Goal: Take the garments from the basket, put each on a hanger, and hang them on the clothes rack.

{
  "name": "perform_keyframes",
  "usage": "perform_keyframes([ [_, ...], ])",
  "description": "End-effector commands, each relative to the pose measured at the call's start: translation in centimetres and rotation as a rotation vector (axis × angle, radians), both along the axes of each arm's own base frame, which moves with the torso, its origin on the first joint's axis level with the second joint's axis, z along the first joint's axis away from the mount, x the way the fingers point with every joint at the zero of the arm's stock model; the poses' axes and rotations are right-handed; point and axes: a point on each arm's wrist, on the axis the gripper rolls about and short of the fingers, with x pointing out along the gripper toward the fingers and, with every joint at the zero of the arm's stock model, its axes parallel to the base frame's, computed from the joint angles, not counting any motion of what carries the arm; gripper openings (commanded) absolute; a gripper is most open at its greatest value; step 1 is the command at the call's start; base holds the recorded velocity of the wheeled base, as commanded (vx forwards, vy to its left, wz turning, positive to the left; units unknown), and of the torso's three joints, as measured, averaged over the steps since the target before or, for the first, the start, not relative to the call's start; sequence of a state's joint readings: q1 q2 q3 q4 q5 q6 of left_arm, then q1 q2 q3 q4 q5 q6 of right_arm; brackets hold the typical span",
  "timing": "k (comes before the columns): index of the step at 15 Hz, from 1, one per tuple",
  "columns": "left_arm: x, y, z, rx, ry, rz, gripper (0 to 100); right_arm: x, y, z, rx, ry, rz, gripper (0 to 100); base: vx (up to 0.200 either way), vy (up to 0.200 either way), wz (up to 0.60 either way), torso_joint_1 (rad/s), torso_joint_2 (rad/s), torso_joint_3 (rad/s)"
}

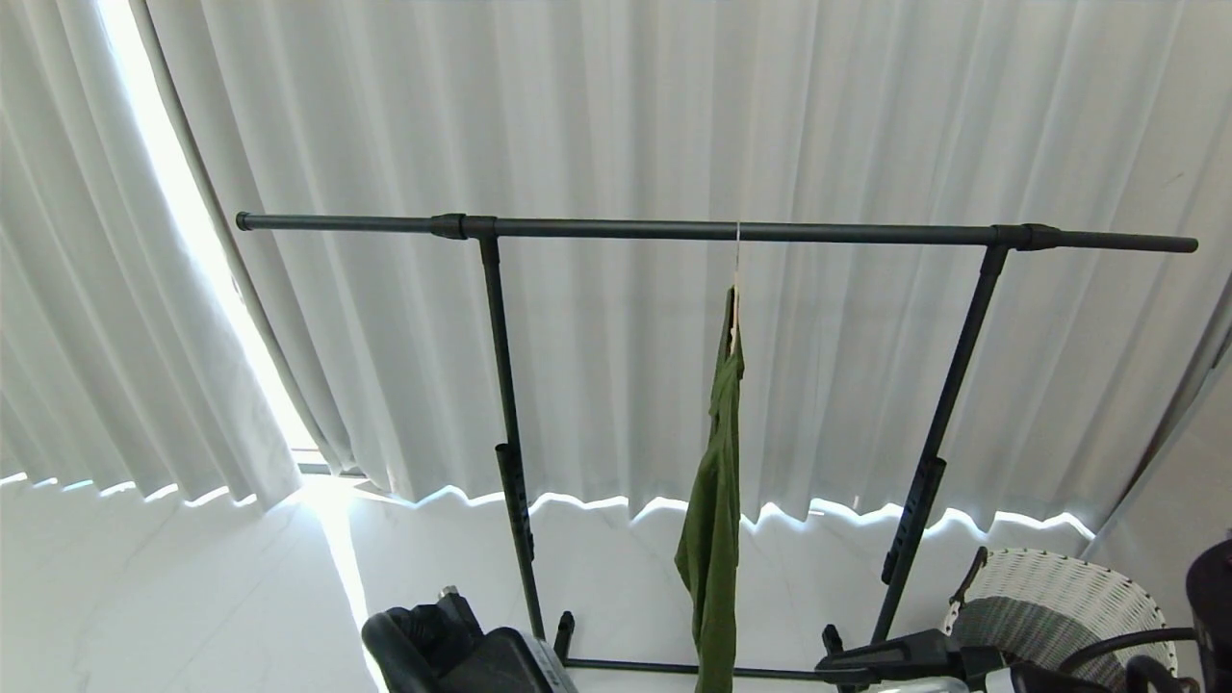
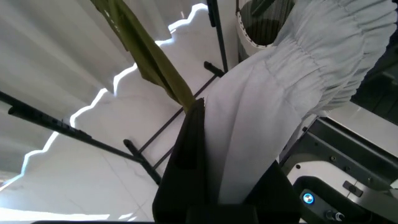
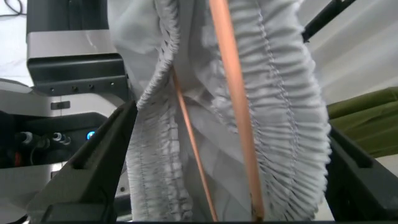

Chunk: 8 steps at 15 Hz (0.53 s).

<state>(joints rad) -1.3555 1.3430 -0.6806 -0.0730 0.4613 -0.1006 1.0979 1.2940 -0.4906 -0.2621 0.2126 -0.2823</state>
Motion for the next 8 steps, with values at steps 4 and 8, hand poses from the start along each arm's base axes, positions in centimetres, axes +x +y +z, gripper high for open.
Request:
perform_keyframes([
  [4, 0.01, -0.08, -0.06, 0.003, -0.001, 0.001, 0, -0.04, -0.02, 0.12, 0.005, -0.003, -0.002, 0, 0.000, 0.000, 0.00, 0.000, 0.00, 0.000],
  [8, -0.03, 0.00, 0.03, 0.000, -0.004, 0.000, 0, -0.02, -0.06, 0.15, 0.005, -0.008, -0.005, 0, 0.000, 0.000, 0.00, 0.000, 0.00, 0.000],
])
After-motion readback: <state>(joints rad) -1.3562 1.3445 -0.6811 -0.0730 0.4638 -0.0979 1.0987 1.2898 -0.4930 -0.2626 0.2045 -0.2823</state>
